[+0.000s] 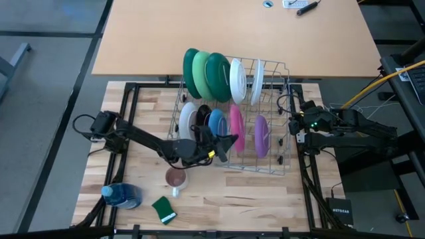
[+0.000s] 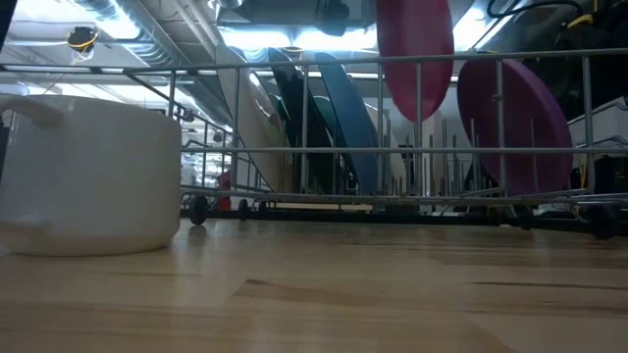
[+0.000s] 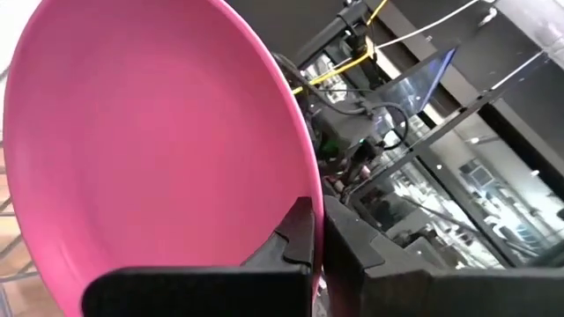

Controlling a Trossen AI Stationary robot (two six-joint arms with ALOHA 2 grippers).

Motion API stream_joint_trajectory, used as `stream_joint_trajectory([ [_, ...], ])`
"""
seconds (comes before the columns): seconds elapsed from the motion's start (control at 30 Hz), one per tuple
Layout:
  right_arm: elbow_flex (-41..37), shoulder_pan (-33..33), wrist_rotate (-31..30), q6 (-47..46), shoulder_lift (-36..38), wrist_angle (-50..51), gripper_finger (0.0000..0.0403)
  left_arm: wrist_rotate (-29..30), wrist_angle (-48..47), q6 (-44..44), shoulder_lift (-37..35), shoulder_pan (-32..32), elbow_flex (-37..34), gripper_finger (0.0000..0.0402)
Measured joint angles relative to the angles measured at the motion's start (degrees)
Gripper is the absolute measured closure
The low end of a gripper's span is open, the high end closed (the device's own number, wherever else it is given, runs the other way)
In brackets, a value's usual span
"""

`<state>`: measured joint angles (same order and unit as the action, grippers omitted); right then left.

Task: Sort dishes
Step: Put the pink plate into the dishwasher rack

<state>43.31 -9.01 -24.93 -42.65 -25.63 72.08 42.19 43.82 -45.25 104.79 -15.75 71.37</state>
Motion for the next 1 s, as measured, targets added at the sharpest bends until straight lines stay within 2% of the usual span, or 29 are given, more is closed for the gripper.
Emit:
stream_joint_trajectory([
  [0.17, 0.0, 0.0, -0.1, 1.2, 0.0, 0.0, 0.0276, -2.3, -0.8, -2.1, 0.0, 1.1, 0.0, 0.0401],
  [0.47, 0.0, 0.0, -0.1, 1.2, 0.0, 0.0, 0.0276, -2.5, -9.3, -7.9, 0.0, 1.9, 0.0, 0.0401],
  [0.73, 0.0, 0.0, -0.1, 1.2, 0.0, 0.0, 0.0276, -2.9, -10.2, -8.4, 0.0, 2.6, 0.0, 0.0401],
  [1.0, 0.0, 0.0, -0.1, 1.2, 0.0, 0.0, 0.0276, -10.1, -9.9, -6.9, 0.0, 2.6, 0.0, 0.0401],
])
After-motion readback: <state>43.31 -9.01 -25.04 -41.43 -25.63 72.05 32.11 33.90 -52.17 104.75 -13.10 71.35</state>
